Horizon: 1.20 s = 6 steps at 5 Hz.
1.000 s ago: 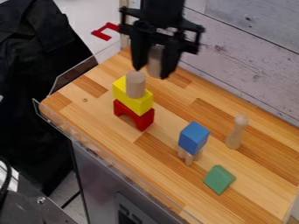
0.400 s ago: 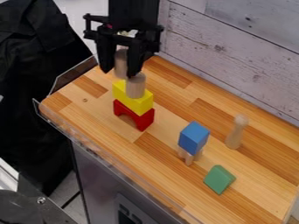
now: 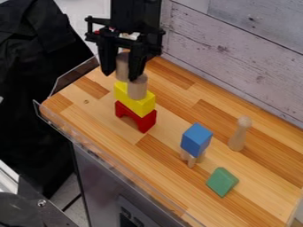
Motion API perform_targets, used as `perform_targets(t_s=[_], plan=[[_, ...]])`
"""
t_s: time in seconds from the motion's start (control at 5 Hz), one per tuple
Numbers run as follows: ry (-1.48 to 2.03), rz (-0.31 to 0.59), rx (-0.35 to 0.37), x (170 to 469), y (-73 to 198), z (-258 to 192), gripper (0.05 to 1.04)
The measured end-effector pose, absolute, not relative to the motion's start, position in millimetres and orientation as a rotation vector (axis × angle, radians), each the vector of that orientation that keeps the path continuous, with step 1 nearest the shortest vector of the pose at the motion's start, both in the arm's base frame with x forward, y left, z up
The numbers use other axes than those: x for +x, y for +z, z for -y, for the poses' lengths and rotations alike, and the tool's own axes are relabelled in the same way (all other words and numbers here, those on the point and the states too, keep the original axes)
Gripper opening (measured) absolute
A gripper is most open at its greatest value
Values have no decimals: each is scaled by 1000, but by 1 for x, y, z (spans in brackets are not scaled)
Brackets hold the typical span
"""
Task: Put the cylinder from the top of blue cube, to the top of other cylinder
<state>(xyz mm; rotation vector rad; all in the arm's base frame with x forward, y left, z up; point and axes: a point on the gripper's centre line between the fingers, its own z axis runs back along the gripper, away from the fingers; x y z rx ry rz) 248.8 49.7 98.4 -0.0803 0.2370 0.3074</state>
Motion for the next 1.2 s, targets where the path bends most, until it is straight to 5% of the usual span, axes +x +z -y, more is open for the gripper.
perform_targets(t_s=[1.2], plan=[[221, -240, -69, 261, 98, -30, 520]])
